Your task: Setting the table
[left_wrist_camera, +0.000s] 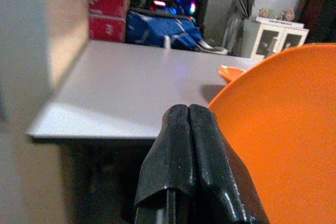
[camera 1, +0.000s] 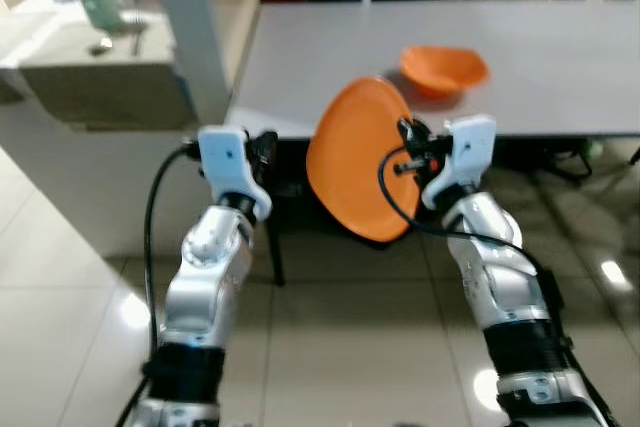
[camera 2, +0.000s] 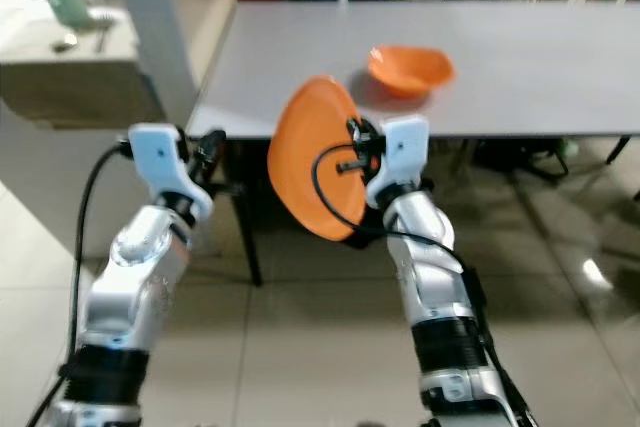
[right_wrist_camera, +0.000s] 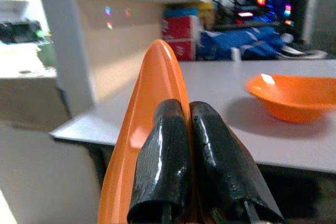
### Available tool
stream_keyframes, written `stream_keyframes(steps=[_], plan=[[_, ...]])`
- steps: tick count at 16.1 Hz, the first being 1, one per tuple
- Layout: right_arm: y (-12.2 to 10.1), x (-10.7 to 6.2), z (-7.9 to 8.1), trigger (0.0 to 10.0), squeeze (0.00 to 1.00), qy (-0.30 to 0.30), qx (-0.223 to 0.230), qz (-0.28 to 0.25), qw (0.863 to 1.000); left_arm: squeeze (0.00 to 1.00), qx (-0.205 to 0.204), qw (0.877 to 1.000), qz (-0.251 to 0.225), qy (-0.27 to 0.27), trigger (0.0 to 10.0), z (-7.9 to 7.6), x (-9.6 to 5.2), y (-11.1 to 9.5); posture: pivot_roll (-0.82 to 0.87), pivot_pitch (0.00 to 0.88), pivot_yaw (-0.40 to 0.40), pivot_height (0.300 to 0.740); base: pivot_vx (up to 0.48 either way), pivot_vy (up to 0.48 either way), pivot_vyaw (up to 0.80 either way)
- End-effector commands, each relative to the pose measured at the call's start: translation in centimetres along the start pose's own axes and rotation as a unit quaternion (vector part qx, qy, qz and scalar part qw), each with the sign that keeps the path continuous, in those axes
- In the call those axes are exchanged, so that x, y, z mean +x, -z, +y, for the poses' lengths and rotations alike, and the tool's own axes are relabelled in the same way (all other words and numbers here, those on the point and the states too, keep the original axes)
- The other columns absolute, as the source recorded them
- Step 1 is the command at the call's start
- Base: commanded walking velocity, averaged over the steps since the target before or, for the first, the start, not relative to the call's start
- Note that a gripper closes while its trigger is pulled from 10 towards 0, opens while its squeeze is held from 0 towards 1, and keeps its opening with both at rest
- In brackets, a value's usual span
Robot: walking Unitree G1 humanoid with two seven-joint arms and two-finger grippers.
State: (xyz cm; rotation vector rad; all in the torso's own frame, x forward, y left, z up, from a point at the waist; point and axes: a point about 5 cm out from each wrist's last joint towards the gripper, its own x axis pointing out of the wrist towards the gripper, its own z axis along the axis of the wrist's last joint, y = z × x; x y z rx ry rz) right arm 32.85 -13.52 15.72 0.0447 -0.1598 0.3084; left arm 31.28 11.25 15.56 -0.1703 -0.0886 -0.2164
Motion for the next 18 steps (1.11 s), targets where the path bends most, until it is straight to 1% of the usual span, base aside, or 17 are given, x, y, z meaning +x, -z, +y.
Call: stream_keyframes(steps=[1, 6, 7, 8, 9, 10, 11, 12, 15, 18], plan=[[-1.4, 0.2, -0.1, 0.0, 0.00, 0.005, -0.001, -0.034, 0.999, 0.00, 0.012, 1.000, -0.001, -0.002, 10.0, 0.1, 0.2, -0.3, -0.19, 0.000, 0.063, 0.740, 0.244, -0.412, 0.00], [-1.2, -0.2, 0.0, 0.0, 0.00, 0.009, -0.001, -0.035, 0.999, 0.00, 0.023, 1.000, 0.005, -0.006, 10.0, 0.4, 0.4, -0.1, -0.19, 0.000, 0.069, 0.740, 0.244, -0.411, 0.00], [-1.2, -0.2, 0.0, 0.0, 0.00, 0.008, -0.001, -0.035, 0.999, 0.00, 0.045, 0.999, 0.005, -0.018, 10.0, 0.6, 0.4, -0.1, -0.19, 0.000, 0.073, 0.740, 0.285, -0.382, 0.00], [-1.2, -0.2, 0.1, 0.0, 0.00, 0.007, -0.001, -0.036, 0.999, 0.00, 0.055, 0.998, 0.017, -0.031, 10.0, 0.9, 0.5, 0.2, -0.19, 0.000, 0.073, 0.740, 0.000, 0.000, 0.00], [-1.3, -0.2, 0.2, 0.0, 0.00, 0.005, -0.004, -0.037, 0.999, 0.00, 0.047, 0.998, 0.018, -0.025, 10.0, 1.0, 0.6, 0.3, -0.20, 0.000, 0.074, 0.740, 0.000, 0.000, 0.00], [-1.3, -0.2, 0.2, 0.0, 0.00, 0.004, -0.004, -0.037, 0.999, 0.00, 0.053, 0.998, 0.002, -0.014, 10.0, 0.8, 0.5, -0.2, -0.20, 0.000, 0.074, 0.740, 0.000, 0.000, 0.00], [-1.3, -0.2, 0.2, 0.0, 0.00, 0.004, -0.005, -0.037, 0.999, 0.00, 0.048, 0.999, 0.003, -0.008, 10.0, 0.5, 0.5, -0.2, -0.20, 0.000, 0.074, 0.740, 0.000, 0.000, 0.00], [-1.3, -0.2, 0.2, 0.0, 0.00, 0.004, -0.005, -0.037, 0.999, 0.00, 0.042, 0.999, 0.002, -0.006, 10.0, 0.4, 0.5, -0.3, -0.20, 0.000, 0.076, 0.740, 0.469, 0.000, 0.00], [-1.2, -0.2, 0.2, 0.0, 0.00, 0.003, -0.006, -0.035, 0.999, 0.00, 0.044, 0.999, 0.007, -0.007, 10.0, 0.3, 0.7, -0.1, -0.20, 0.000, 0.076, 0.740, 0.471, 0.000, 0.00], [-1.2, -0.2, 0.3, 0.0, 0.00, 0.001, -0.006, -0.035, 0.999, 0.00, 0.044, 0.999, 0.004, 0.004, 10.0, -0.1, 0.7, -0.3, -0.20, 0.000, 0.077, 0.740, 0.480, 0.000, 0.00]])
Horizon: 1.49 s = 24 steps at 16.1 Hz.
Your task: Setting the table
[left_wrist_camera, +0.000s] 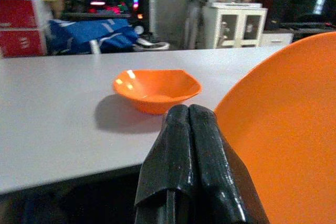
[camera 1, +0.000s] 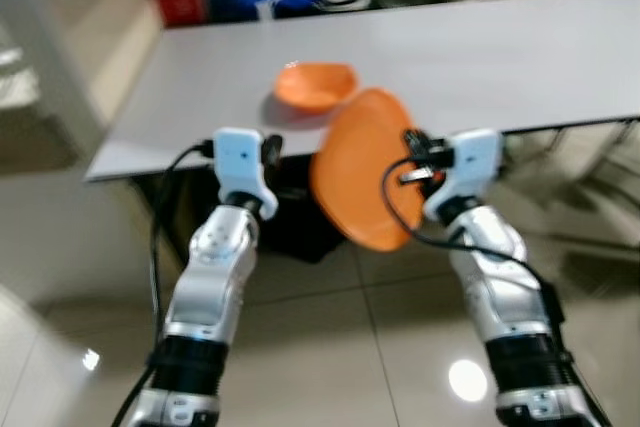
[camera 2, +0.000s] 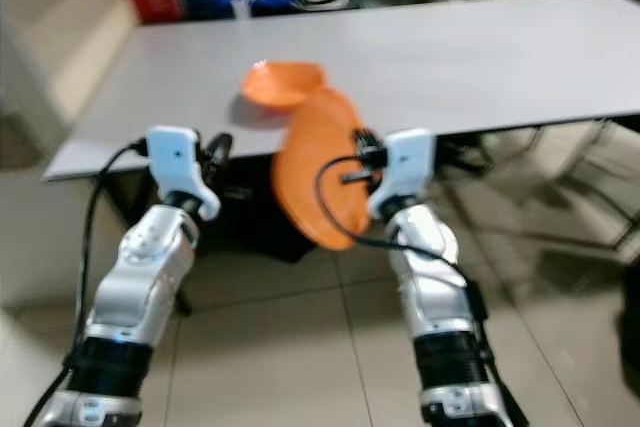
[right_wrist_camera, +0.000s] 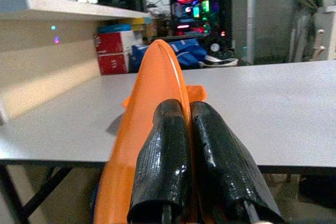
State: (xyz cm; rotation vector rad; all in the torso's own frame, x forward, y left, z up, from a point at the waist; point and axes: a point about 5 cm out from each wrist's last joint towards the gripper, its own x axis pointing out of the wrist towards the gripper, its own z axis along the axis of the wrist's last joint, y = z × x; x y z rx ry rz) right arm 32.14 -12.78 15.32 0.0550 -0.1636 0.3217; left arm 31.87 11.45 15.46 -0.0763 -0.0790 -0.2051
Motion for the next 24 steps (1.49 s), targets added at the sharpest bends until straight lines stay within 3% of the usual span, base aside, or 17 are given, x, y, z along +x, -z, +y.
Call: stream_keyframes(steps=[1, 5, 7, 11, 16, 20, 22, 24], plan=[[-1.4, 0.3, -0.5, 0.0, 0.00, 0.006, -0.011, -0.032, 0.999, 0.00, -0.001, 1.000, -0.006, 0.016, 10.0, -0.7, 0.2, -0.4, -0.20, 0.000, 0.079, 0.740, 0.480, 0.000, 0.00], [-1.3, 0.3, -0.5, 0.0, 0.00, 0.006, -0.013, -0.029, 0.999, 0.00, -0.014, 1.000, 0.004, 0.018, 10.0, -0.9, 0.3, -0.2, -0.20, 0.000, 0.080, 0.740, 0.478, 0.000, 0.00], [-1.2, 0.2, -0.4, 0.0, 0.00, 0.006, -0.013, -0.027, 1.000, 0.00, 0.004, 1.000, -0.005, 0.023, 10.0, -1.0, 0.3, -0.5, -0.20, 0.000, 0.080, 0.740, 0.469, 0.000, 0.00], [-1.0, 0.2, -0.4, 0.0, 0.00, 0.005, -0.012, -0.024, 1.000, 0.00, 0.008, 0.999, -0.010, 0.052, 10.0, -2.0, 0.1, -0.5, -0.20, 0.000, 0.085, 0.740, 0.000, 0.000, 0.00], [-0.9, 0.1, -0.3, 0.0, 0.00, 0.003, -0.012, -0.023, 1.000, 0.00, 0.003, 0.999, -0.011, 0.047, 10.0, -1.7, 0.1, -0.6, -0.20, 0.000, 0.094, 0.740, 0.257, -0.363, 0.00], [-5.0, 1.2, -1.1, 0.0, 0.00, 0.000, -0.043, -0.088, 0.995, 0.00, 0.001, 0.999, -0.008, 0.048, 10.0, -1.7, 0.1, -0.6, -0.21, 0.000, 0.098, 0.740, 0.380, -0.289, 0.00], [-7.9, 2.2, -2.6, 0.0, 0.00, 0.012, -0.060, -0.122, 0.991, 0.00, -0.004, 0.999, -0.005, 0.045, 10.0, -1.6, 0.3, -0.4, -0.21, 0.000, 0.098, 0.740, 0.394, -0.272, 0.00], [-8.7, 2.4, -3.2, 0.0, 0.00, 0.018, -0.070, -0.131, 0.989, 0.00, 0.004, 0.999, -0.006, 0.045, 10.0, -1.6, 0.4, -0.4, -0.21, 0.000, 0.092, 0.740, 0.401, -0.259, 0.00]])
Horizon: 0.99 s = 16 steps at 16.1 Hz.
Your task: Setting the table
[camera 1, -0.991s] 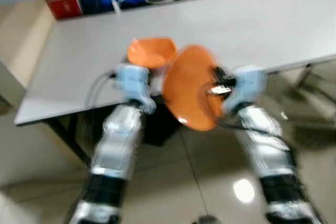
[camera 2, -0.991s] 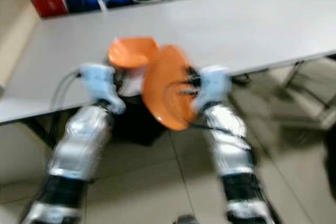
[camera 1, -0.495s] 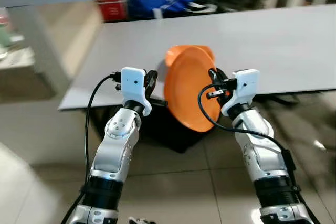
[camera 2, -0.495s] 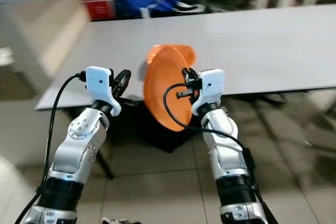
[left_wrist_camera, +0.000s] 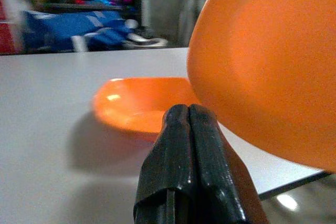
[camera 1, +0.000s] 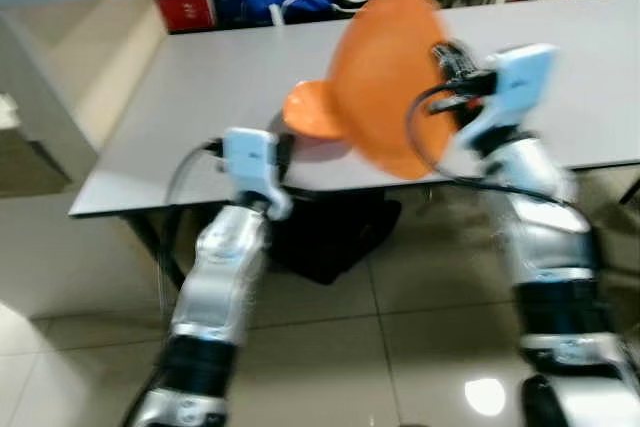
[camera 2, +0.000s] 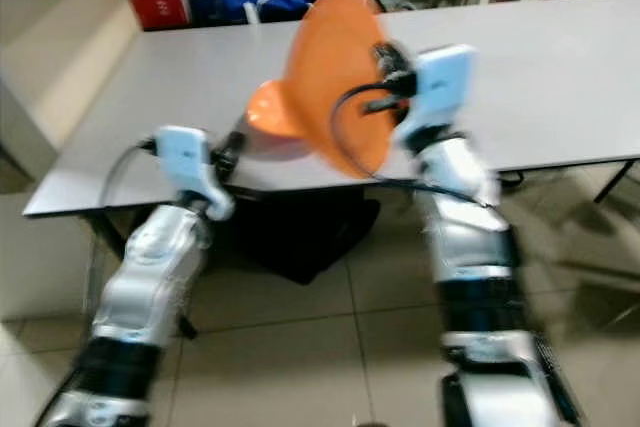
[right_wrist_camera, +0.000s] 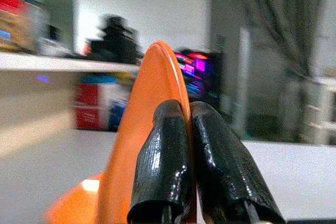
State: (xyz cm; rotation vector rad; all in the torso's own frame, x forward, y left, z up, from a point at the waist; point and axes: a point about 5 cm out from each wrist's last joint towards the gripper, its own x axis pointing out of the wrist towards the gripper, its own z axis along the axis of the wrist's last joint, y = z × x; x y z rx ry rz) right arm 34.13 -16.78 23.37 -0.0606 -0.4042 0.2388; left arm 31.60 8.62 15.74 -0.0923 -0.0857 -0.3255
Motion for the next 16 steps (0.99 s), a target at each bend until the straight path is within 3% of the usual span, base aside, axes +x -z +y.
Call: stream_keyframes(steps=[1, 3, 6, 9, 11, 12, 16], plan=[[-0.7, 0.5, 0.9, 0.0, 0.00, -0.011, 0.010, -0.022, 1.000, 0.00, 0.020, 1.000, -0.003, -0.012, 10.0, 1.2, -0.1, -0.3, -0.21, 0.000, 0.092, 0.740, 0.401, -0.259, 0.00], [-0.5, 0.2, 1.5, 0.0, 0.00, -0.016, 0.015, -0.018, 1.000, 0.00, 0.064, 0.998, -0.003, 0.011, 10.0, 0.4, -0.3, -0.2, -0.21, 0.000, 0.094, 0.740, 0.304, -0.366, 0.00], [-1.0, 0.2, 1.8, 0.0, 0.00, -0.018, 0.029, -0.025, 0.999, 0.00, 0.052, 0.998, -0.010, 0.021, 10.0, -0.2, -0.4, -0.4, -0.21, 0.000, 0.097, 0.740, 0.305, -0.363, 0.00], [-1.9, 0.6, 1.4, 0.0, 0.00, -0.011, 0.047, -0.039, 0.998, 0.00, 0.033, 0.999, -0.015, 0.003, 10.0, 0.2, -0.3, -0.5, -0.21, 0.000, 0.097, 0.740, 0.000, 0.000, 0.00], [-3.8, 1.2, 1.6, 0.0, 0.00, -0.021, 0.070, -0.068, 0.995, 0.00, 0.029, 0.999, -0.015, 0.000, 10.0, 0.4, -0.4, -0.5, -0.21, 0.000, 0.097, 0.740, 0.000, 0.000, 0.00], [-4.9, 1.8, 1.4, 0.0, 0.00, -0.027, 0.105, -0.084, 0.991, 0.00, 0.019, 1.000, -0.013, -0.002, 10.0, 0.4, -0.4, -0.5, -0.21, 0.000, 0.100, 0.740, 0.000, 0.000, 0.00], [-4.6, 3.7, 0.4, 0.0, 0.00, -0.017, 0.147, -0.071, 0.986, 0.00, 0.018, 1.000, -0.016, -0.001, 10.0, 0.3, -0.2, -0.6, -0.21, 0.000, 0.104, 0.740, 0.000, 0.000, 0.00]])
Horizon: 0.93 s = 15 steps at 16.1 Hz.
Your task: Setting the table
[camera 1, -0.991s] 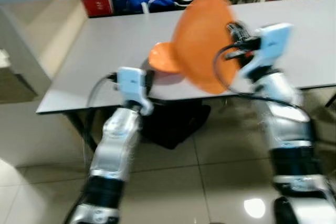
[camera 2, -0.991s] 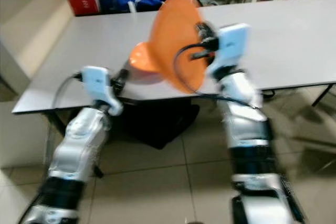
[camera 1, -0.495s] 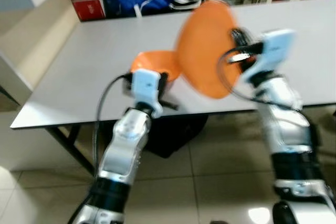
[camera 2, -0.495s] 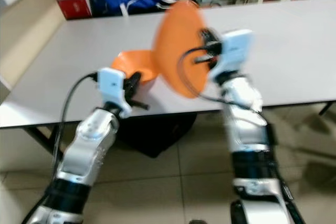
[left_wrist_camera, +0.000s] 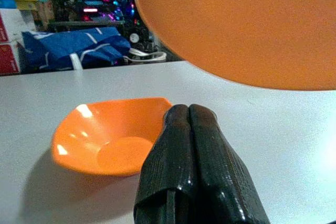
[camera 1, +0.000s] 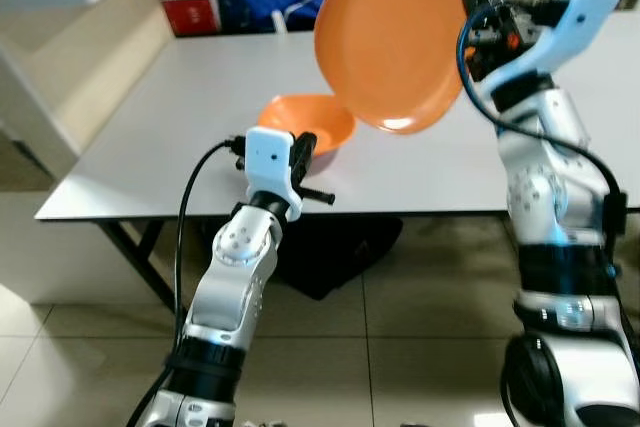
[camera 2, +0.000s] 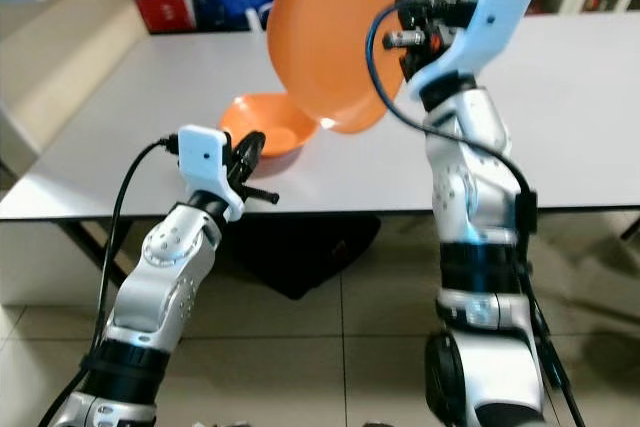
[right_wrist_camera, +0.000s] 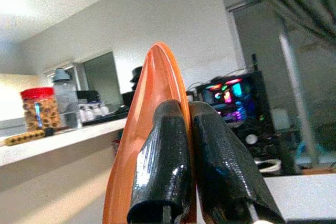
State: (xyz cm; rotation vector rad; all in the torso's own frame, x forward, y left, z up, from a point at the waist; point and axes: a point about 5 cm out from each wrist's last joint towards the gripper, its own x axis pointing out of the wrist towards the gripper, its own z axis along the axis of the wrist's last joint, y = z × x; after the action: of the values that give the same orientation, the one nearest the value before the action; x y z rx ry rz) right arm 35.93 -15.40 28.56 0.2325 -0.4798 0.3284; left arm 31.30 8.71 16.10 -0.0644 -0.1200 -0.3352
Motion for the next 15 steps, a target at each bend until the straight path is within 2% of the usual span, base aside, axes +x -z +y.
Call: stream_keyframes(steps=[1, 4, 8, 10, 11, 12, 13, 15], plan=[[-0.1, 0.7, -0.8, 0.0, 0.00, 0.018, 0.029, -0.009, 0.999, 0.00, 0.001, 1.000, -0.002, -0.007, 10.0, 0.4, 0.1, -0.2, -0.21, 0.000, 0.104, 0.740, 0.000, 0.000, 0.00], [0.7, 2.2, -2.8, 0.0, 0.00, 0.087, 0.079, -0.004, 0.993, 0.00, 0.003, 1.000, -0.001, -0.010, 10.0, 0.7, -0.2, -0.4, -0.18, 0.000, 0.116, 0.740, 0.000, 0.000, 0.00], [1.2, 2.3, -5.6, 0.0, 0.00, 0.178, 0.139, -0.024, 0.974, 0.00, 0.020, 1.000, 0.002, -0.010, 10.0, 1.4, -1.1, -0.8, -0.11, 0.000, 0.137, 0.740, 0.000, 0.000, 0.00], [1.5, 1.6, -7.4, 0.0, 0.00, 0.221, 0.146, -0.028, 0.964, 0.00, 0.027, 1.000, 0.007, -0.014, 10.0, 1.9, -1.7, -1.0, -0.09, 0.000, 0.146, 0.740, 0.000, 0.000, 0.00], [2.1, 0.6, -8.6, 0.0, 0.00, 0.256, 0.139, -0.023, 0.956, 0.00, 0.032, 0.999, 0.011, -0.015, 10.0, 2.2, -2.3, -1.1, -0.06, 0.000, 0.158, 0.740, 0.000, 0.000, 0.00], [2.4, 0.2, -9.0, 0.0, 0.00, 0.268, 0.139, -0.020, 0.953, 0.00, 0.035, 0.999, 0.014, -0.016, 10.0, 2.3, -2.5, -1.1, -0.06, 0.000, 0.160, 0.740, 0.000, 0.000, 0.00], [3.6, -1.4, -10.4, 0.0, 0.00, 0.314, 0.134, -0.004, 0.940, 0.00, 0.040, 0.999, 0.022, -0.017, 10.0, 2.7, -3.1, -1.0, -0.05, 0.000, 0.173, 0.740, 0.000, 0.000, 0.00], [4.5, -2.6, -11.2, 0.0, 0.00, 0.343, 0.135, 0.007, 0.929, 0.00, 0.042, 0.999, 0.028, -0.017, 10.0, 2.9, -3.4, -1.1, -0.04, 0.000, 0.185, 0.740, 0.000, 0.000, 0.00]])
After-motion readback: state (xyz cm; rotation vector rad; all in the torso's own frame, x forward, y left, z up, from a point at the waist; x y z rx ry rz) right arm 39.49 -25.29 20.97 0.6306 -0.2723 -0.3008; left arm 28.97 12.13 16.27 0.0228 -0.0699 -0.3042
